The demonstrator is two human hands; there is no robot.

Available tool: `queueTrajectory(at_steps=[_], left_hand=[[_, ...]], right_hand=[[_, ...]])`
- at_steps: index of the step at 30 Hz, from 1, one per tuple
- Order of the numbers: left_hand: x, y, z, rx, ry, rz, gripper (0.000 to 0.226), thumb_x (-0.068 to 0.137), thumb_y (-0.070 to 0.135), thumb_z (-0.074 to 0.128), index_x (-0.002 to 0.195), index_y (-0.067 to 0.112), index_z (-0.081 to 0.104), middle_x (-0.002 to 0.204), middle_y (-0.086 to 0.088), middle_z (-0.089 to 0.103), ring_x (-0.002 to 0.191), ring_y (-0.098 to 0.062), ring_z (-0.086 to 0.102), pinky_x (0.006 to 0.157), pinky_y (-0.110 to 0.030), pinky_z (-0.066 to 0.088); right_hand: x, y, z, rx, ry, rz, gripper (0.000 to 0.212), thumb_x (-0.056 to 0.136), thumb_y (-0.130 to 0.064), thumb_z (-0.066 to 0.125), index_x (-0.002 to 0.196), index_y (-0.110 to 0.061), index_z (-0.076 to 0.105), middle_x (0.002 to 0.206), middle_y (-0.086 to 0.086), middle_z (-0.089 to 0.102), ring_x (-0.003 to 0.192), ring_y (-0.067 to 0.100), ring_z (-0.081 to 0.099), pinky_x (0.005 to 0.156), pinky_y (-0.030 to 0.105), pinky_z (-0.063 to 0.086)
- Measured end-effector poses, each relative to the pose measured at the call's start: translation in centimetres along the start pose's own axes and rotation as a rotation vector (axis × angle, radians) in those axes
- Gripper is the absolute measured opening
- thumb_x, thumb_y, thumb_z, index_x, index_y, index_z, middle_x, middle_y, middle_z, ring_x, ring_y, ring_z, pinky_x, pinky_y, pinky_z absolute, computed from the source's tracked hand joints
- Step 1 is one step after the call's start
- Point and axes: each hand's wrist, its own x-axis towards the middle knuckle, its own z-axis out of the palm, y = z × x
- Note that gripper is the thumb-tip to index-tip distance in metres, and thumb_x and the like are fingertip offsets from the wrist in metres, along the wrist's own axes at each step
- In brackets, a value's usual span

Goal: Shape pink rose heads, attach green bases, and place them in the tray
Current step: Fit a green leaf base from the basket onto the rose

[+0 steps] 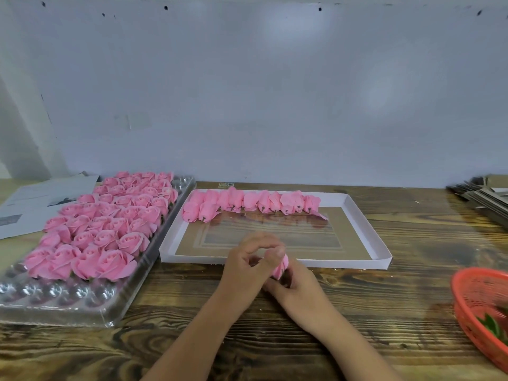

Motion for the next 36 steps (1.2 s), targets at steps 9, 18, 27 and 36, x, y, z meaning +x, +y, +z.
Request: queueTrajectory(at_steps=[9,18,27,36], left_hand=[[-0.1,-0.8,-0.2,0.089,-0.147,-0.053,0.023,0.089,0.025,0.077,0.097,0.046,0.076,0.116,0.024,0.071,0.115,0.0,0.063,0.097,-0.018,0.049],[-0.3,-0.6,-0.3,0.016,-0.273,-0.229,0.054,0.078,0.045,0.079,0.128,0.039,0.06,0.111,0.012,0.073,0.111,-0.003,0.066,0.096,-0.02,0.051],[-0.2,0.5,-0.7,-0.115,-0.12,-0.11,0.03,0.083,0.062,0.069,0.101,0.04,0.078,0.102,-0.01,0.076,0.087,-0.004,0.069,0.084,-0.011,0.051],[-0.4,0.2,-0.9,0.012,-0.263,-0.191,0.019,0.087,0.025,0.079,0.097,0.041,0.078,0.103,0.018,0.076,0.101,0.0,0.069,0.081,-0.011,0.051]], right_hand=[[-0.1,-0.2,0.0,0.101,-0.078,-0.043,0.029,0.093,-0.007,0.06,0.111,-0.028,0.066,0.102,-0.012,0.071,0.1,0.005,0.067,0.084,0.021,0.054],[0.1,-0.5,0.1,0.14,-0.027,-0.043,0.021,0.098,-0.013,0.055,0.1,-0.029,0.068,0.094,-0.005,0.072,0.09,0.012,0.069,0.077,0.024,0.056],[-0.3,-0.9,0.2,0.134,-0.118,-0.074,0.016,0.092,-0.018,0.068,0.094,-0.033,0.071,0.094,-0.008,0.074,0.095,0.01,0.068,0.086,0.026,0.053],[-0.5,-1.7,-0.3,0.199,-0.124,-0.047,0.02,0.093,-0.018,0.066,0.098,-0.036,0.072,0.098,-0.009,0.074,0.096,0.007,0.069,0.081,0.019,0.054]])
